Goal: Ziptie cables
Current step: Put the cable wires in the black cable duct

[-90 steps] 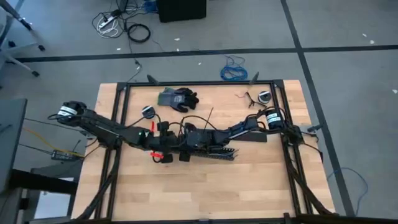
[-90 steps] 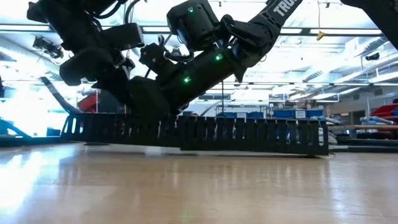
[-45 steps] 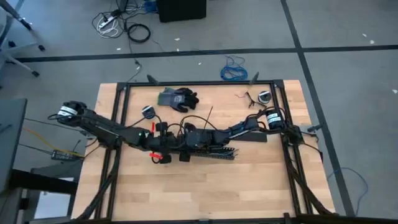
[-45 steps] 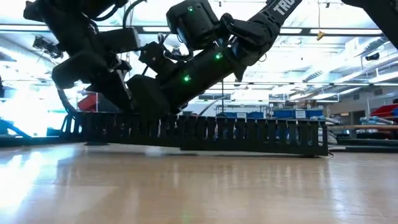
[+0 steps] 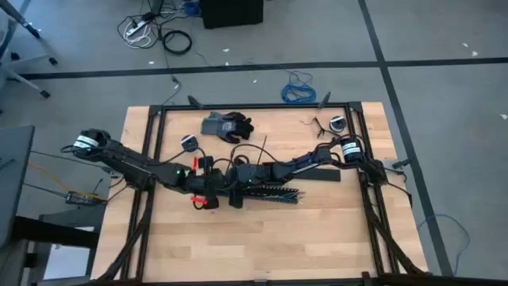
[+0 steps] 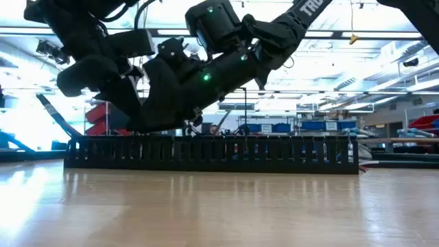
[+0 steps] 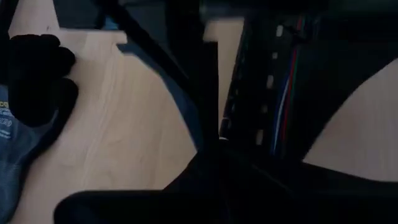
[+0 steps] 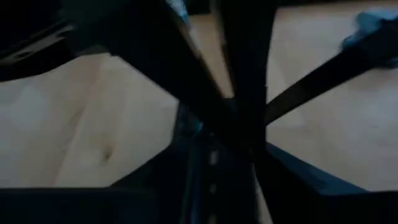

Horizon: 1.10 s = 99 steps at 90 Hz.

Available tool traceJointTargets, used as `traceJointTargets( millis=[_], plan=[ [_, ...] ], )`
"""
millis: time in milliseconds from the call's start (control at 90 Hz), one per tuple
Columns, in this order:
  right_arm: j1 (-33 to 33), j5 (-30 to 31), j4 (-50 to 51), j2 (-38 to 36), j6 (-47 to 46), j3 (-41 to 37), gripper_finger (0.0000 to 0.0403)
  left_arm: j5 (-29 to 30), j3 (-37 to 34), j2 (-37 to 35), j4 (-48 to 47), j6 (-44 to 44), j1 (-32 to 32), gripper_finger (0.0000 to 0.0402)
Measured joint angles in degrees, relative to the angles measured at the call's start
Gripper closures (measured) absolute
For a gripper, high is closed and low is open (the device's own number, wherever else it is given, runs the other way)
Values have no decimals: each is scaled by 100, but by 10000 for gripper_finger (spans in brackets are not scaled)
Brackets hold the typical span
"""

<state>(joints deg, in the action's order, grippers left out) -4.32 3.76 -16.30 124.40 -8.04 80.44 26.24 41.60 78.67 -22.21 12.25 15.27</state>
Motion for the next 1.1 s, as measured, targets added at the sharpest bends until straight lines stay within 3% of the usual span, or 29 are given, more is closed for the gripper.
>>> traceJointTargets(
  millis=[133,256,367,1100],
  plan=[
    [-9,-124,721,-274,-17,92,142,32,-9,2,-79,4,21,401],
    [-47,-254,659,-295,-99,114,108,31,-9,0,-60,7,31,401],
    [-77,80,687,-177,-91,109,88,31,-9,0,-18,11,28,401],
    [-153,396,724,206,-98,93,60,-124,-7,0,40,12,75,401]
  ],
)
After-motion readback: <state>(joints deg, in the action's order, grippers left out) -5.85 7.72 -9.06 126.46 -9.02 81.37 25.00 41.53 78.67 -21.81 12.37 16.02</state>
